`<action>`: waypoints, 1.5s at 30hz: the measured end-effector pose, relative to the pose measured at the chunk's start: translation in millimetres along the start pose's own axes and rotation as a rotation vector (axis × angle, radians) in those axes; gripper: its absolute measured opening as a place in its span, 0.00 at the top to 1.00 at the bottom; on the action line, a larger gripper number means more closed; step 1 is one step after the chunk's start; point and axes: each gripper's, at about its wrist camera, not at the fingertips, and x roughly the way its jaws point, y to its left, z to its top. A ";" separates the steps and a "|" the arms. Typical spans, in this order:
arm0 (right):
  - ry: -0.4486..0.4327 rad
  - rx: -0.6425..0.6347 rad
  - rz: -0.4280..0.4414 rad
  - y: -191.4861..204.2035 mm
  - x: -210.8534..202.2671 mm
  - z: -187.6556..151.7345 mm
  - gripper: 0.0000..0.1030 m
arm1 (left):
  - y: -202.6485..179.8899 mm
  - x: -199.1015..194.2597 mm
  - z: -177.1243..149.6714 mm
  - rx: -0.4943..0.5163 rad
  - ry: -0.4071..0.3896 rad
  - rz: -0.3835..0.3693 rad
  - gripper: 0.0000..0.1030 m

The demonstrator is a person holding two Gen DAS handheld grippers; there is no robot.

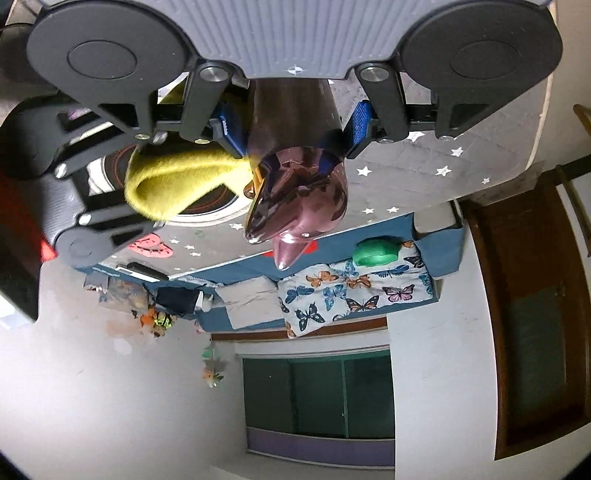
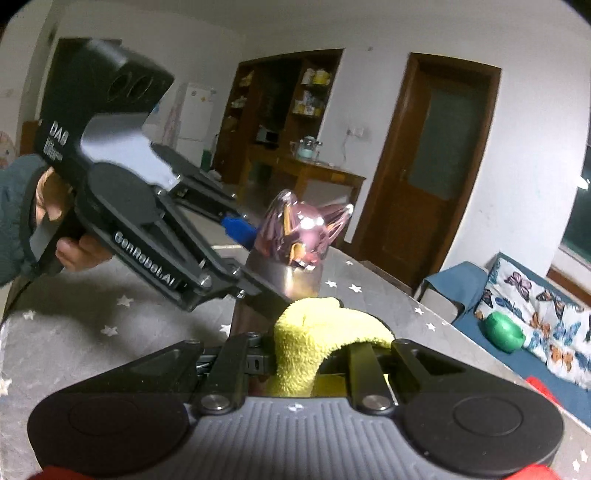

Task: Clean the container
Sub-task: 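Press the cloth against the cat-ear lid with the right gripper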

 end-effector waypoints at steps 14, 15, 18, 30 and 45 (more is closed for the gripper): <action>0.109 -0.080 0.056 33.3 25.4 -24.3 0.86 | -11.2 -1.3 5.3 -0.003 -0.060 0.077 0.40; 0.113 -0.086 0.057 34.5 24.7 -25.0 0.86 | -13.3 -3.9 6.1 0.016 -0.063 0.084 0.40; 0.097 -0.059 0.050 28.8 18.2 -19.3 0.86 | -17.1 -9.5 6.9 0.054 -0.075 0.100 0.40; -0.147 0.041 0.023 -14.0 -47.9 42.9 0.86 | -19.1 -11.3 1.8 0.120 -0.099 0.106 0.48; -0.165 0.117 0.088 -30.6 -49.9 31.7 0.86 | -15.9 -9.0 -1.3 0.132 -0.111 0.096 0.48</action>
